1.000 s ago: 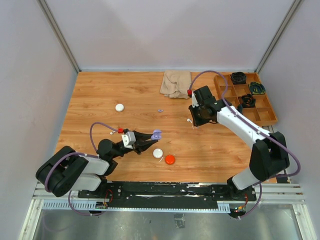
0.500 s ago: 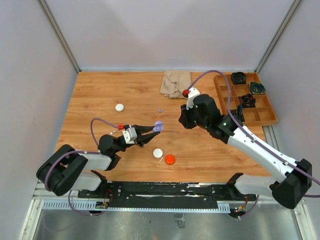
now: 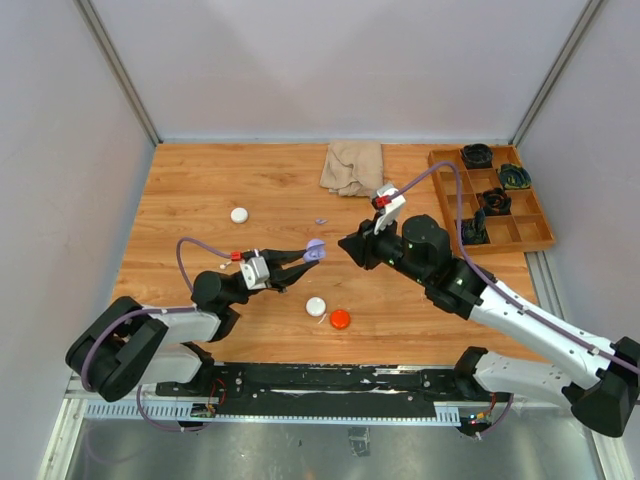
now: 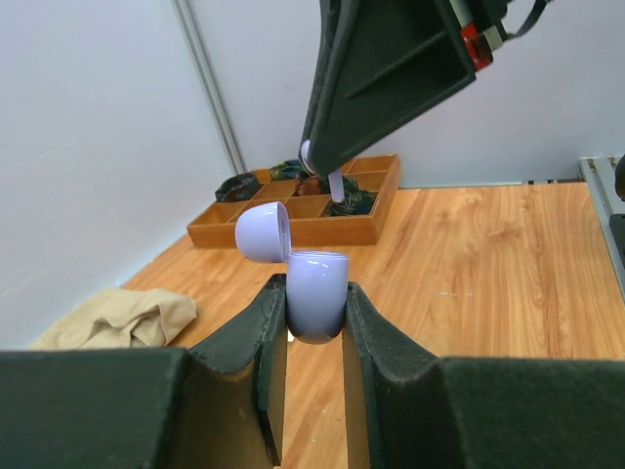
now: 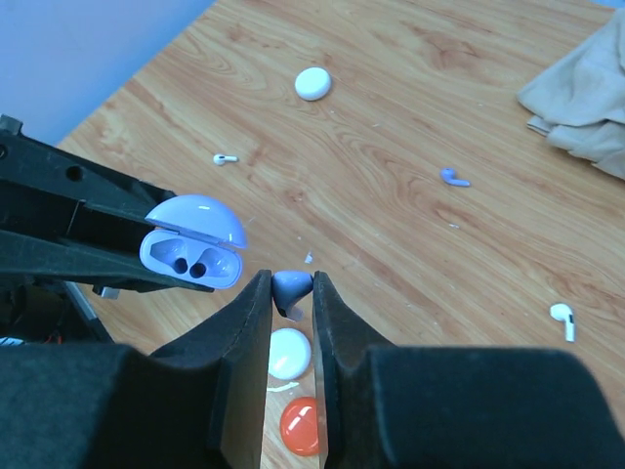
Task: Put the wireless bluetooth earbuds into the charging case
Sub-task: Place the earbud in the charging case.
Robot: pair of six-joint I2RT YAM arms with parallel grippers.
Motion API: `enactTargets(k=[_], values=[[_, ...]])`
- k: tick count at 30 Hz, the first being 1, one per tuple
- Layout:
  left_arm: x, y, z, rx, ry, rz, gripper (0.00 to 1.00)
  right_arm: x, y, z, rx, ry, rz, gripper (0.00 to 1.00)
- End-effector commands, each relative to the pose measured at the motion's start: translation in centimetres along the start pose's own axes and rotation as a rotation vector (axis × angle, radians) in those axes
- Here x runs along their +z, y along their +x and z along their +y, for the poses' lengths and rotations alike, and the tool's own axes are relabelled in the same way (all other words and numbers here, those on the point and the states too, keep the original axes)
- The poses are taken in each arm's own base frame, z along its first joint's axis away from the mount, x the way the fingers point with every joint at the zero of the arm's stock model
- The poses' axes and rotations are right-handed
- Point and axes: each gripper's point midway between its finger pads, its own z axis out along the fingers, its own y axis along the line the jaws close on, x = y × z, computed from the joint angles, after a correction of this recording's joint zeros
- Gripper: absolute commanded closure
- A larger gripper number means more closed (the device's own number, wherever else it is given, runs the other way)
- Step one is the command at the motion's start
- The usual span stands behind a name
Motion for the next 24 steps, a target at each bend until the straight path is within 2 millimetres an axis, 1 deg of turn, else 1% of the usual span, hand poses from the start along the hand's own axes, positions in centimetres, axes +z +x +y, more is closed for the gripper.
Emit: enactTargets(k=[1,3,8,13,16,24], values=[[0.5,-6.9,0.7,0.174,-0.012,-0.241,1.00,-0.1,-2.0,2.4,0.055,-0.102,-0.149,0.90],[0.5,-7.3,0.6,0.168,-0.006,-0.250,1.00,-0.1,-2.1,2.9,0.076,-0.135,-0.187,0.91],[0.5,-7.9,0.5,0.158,-0.003,-0.266,1.00,-0.4,-3.3,4.7,0.097,-0.222,-0.295,0.92],[0.5,-8.2,0.5,0.137,-0.009,-0.274,1.00,-0.9,-3.8,5.8,0.103,-0.280,-0.356,0.92],[0.5,-8.3,0.6,0.130,-0.011,-0.278,1.00,-1.0,-3.8,6.2,0.113,-0.299,-0.373,0.92],[0.5,-8.9,0.7,0.121,-0.019,-0.294,1.00,-0.4,-3.1,6.6,0.150,-0.319,-0.365,0.92]])
